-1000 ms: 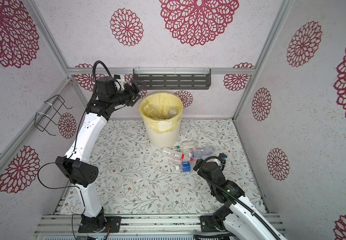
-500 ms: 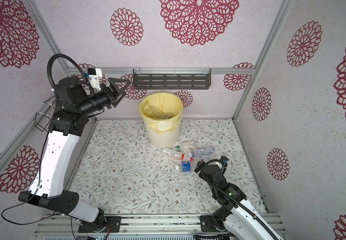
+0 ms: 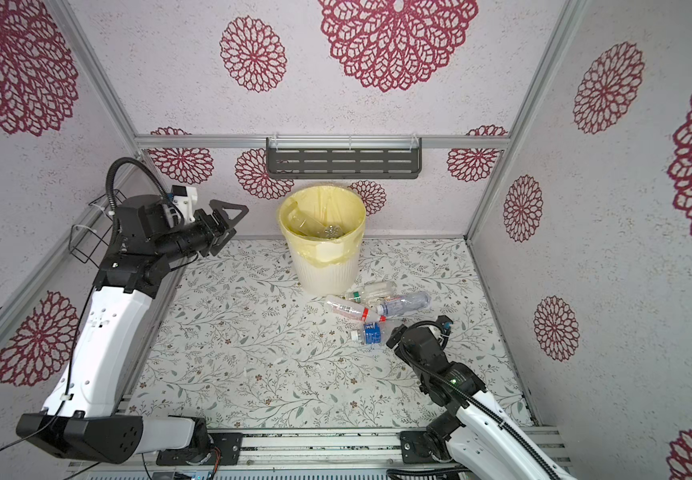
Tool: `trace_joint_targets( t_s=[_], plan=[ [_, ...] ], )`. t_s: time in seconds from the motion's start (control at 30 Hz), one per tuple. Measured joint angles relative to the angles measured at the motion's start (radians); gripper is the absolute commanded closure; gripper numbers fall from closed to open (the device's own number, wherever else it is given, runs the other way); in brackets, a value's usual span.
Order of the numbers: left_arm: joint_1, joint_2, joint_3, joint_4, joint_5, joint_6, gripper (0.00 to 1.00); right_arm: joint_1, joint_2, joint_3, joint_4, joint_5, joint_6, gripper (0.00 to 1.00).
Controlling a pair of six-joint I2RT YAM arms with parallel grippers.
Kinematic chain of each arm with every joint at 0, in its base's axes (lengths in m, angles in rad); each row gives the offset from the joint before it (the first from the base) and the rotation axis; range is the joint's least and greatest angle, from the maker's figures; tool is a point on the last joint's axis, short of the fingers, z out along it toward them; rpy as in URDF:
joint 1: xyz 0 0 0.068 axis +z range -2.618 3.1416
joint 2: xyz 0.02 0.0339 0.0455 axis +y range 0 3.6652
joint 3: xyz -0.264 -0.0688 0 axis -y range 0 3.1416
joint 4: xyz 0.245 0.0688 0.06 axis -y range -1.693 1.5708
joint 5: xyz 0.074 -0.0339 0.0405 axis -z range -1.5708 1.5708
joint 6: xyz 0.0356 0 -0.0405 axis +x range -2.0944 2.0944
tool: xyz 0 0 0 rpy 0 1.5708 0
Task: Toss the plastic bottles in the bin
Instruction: 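Withdraw the left gripper from the bin back toward the table edge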
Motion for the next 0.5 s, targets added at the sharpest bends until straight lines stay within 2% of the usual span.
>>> trace_joint_targets(
  t_s=[0.23, 0.5],
  plan=[
    [0.008, -0.058, -0.119, 0.004, 0.012, 0.029, 0.03, 0.0, 0.013, 0.0, -0.022, -0.021, 0.032, 0.01],
    [0.019, -0.079, -0.233, 0.011, -0.043, 0.079, 0.03, 0.0, 0.032, 0.0, -0.022, -0.019, 0.048, 0.01]
  ],
)
